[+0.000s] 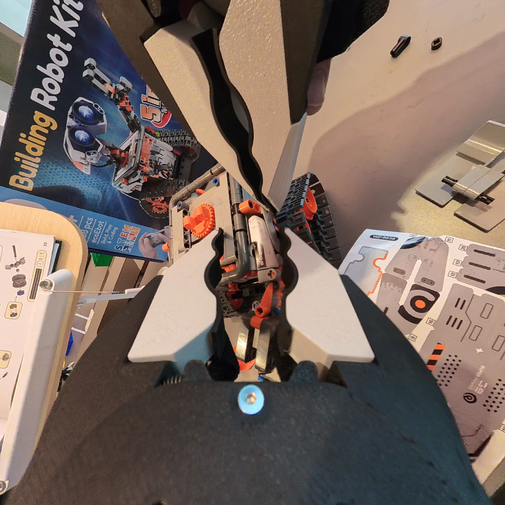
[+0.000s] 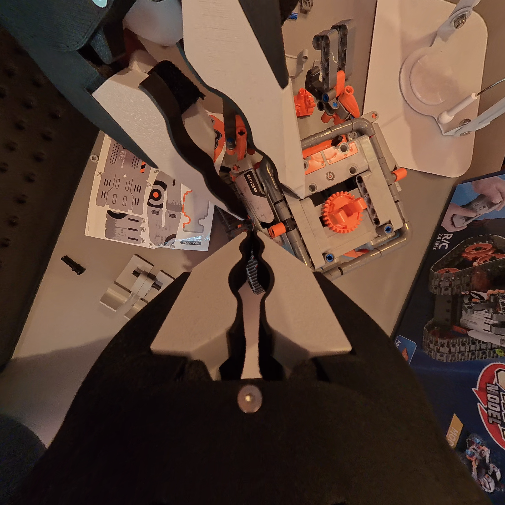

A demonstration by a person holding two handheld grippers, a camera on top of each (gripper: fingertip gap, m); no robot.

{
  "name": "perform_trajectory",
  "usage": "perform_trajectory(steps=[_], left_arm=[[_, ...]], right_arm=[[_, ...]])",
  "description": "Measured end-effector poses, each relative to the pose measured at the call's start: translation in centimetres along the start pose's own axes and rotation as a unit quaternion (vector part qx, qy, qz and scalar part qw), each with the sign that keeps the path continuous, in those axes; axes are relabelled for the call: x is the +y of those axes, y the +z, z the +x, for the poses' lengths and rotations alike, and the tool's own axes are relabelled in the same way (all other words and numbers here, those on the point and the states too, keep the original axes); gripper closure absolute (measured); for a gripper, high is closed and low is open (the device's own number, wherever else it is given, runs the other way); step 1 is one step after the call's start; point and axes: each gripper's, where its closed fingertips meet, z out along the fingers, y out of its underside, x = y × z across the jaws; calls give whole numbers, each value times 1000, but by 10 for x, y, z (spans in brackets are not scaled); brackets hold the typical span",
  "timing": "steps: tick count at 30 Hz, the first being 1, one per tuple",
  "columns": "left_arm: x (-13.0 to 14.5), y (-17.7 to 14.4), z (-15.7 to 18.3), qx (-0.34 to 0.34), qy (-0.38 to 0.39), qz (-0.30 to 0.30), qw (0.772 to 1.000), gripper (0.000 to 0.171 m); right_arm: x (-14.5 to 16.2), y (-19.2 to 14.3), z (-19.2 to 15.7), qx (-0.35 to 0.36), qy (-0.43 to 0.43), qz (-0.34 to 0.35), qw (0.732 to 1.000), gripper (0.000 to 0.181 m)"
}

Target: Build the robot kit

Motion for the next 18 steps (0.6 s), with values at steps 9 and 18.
perform_trajectory(steps=[9,18], left_arm=[[0,0,0,4,0,1,1000,133],[1,1,-1,-1,2,5,1000,134]], right_arm=[[2,2,-1,-4,3,-5,1000,181],[2,2,0,-1,8,-3,1000,181]])
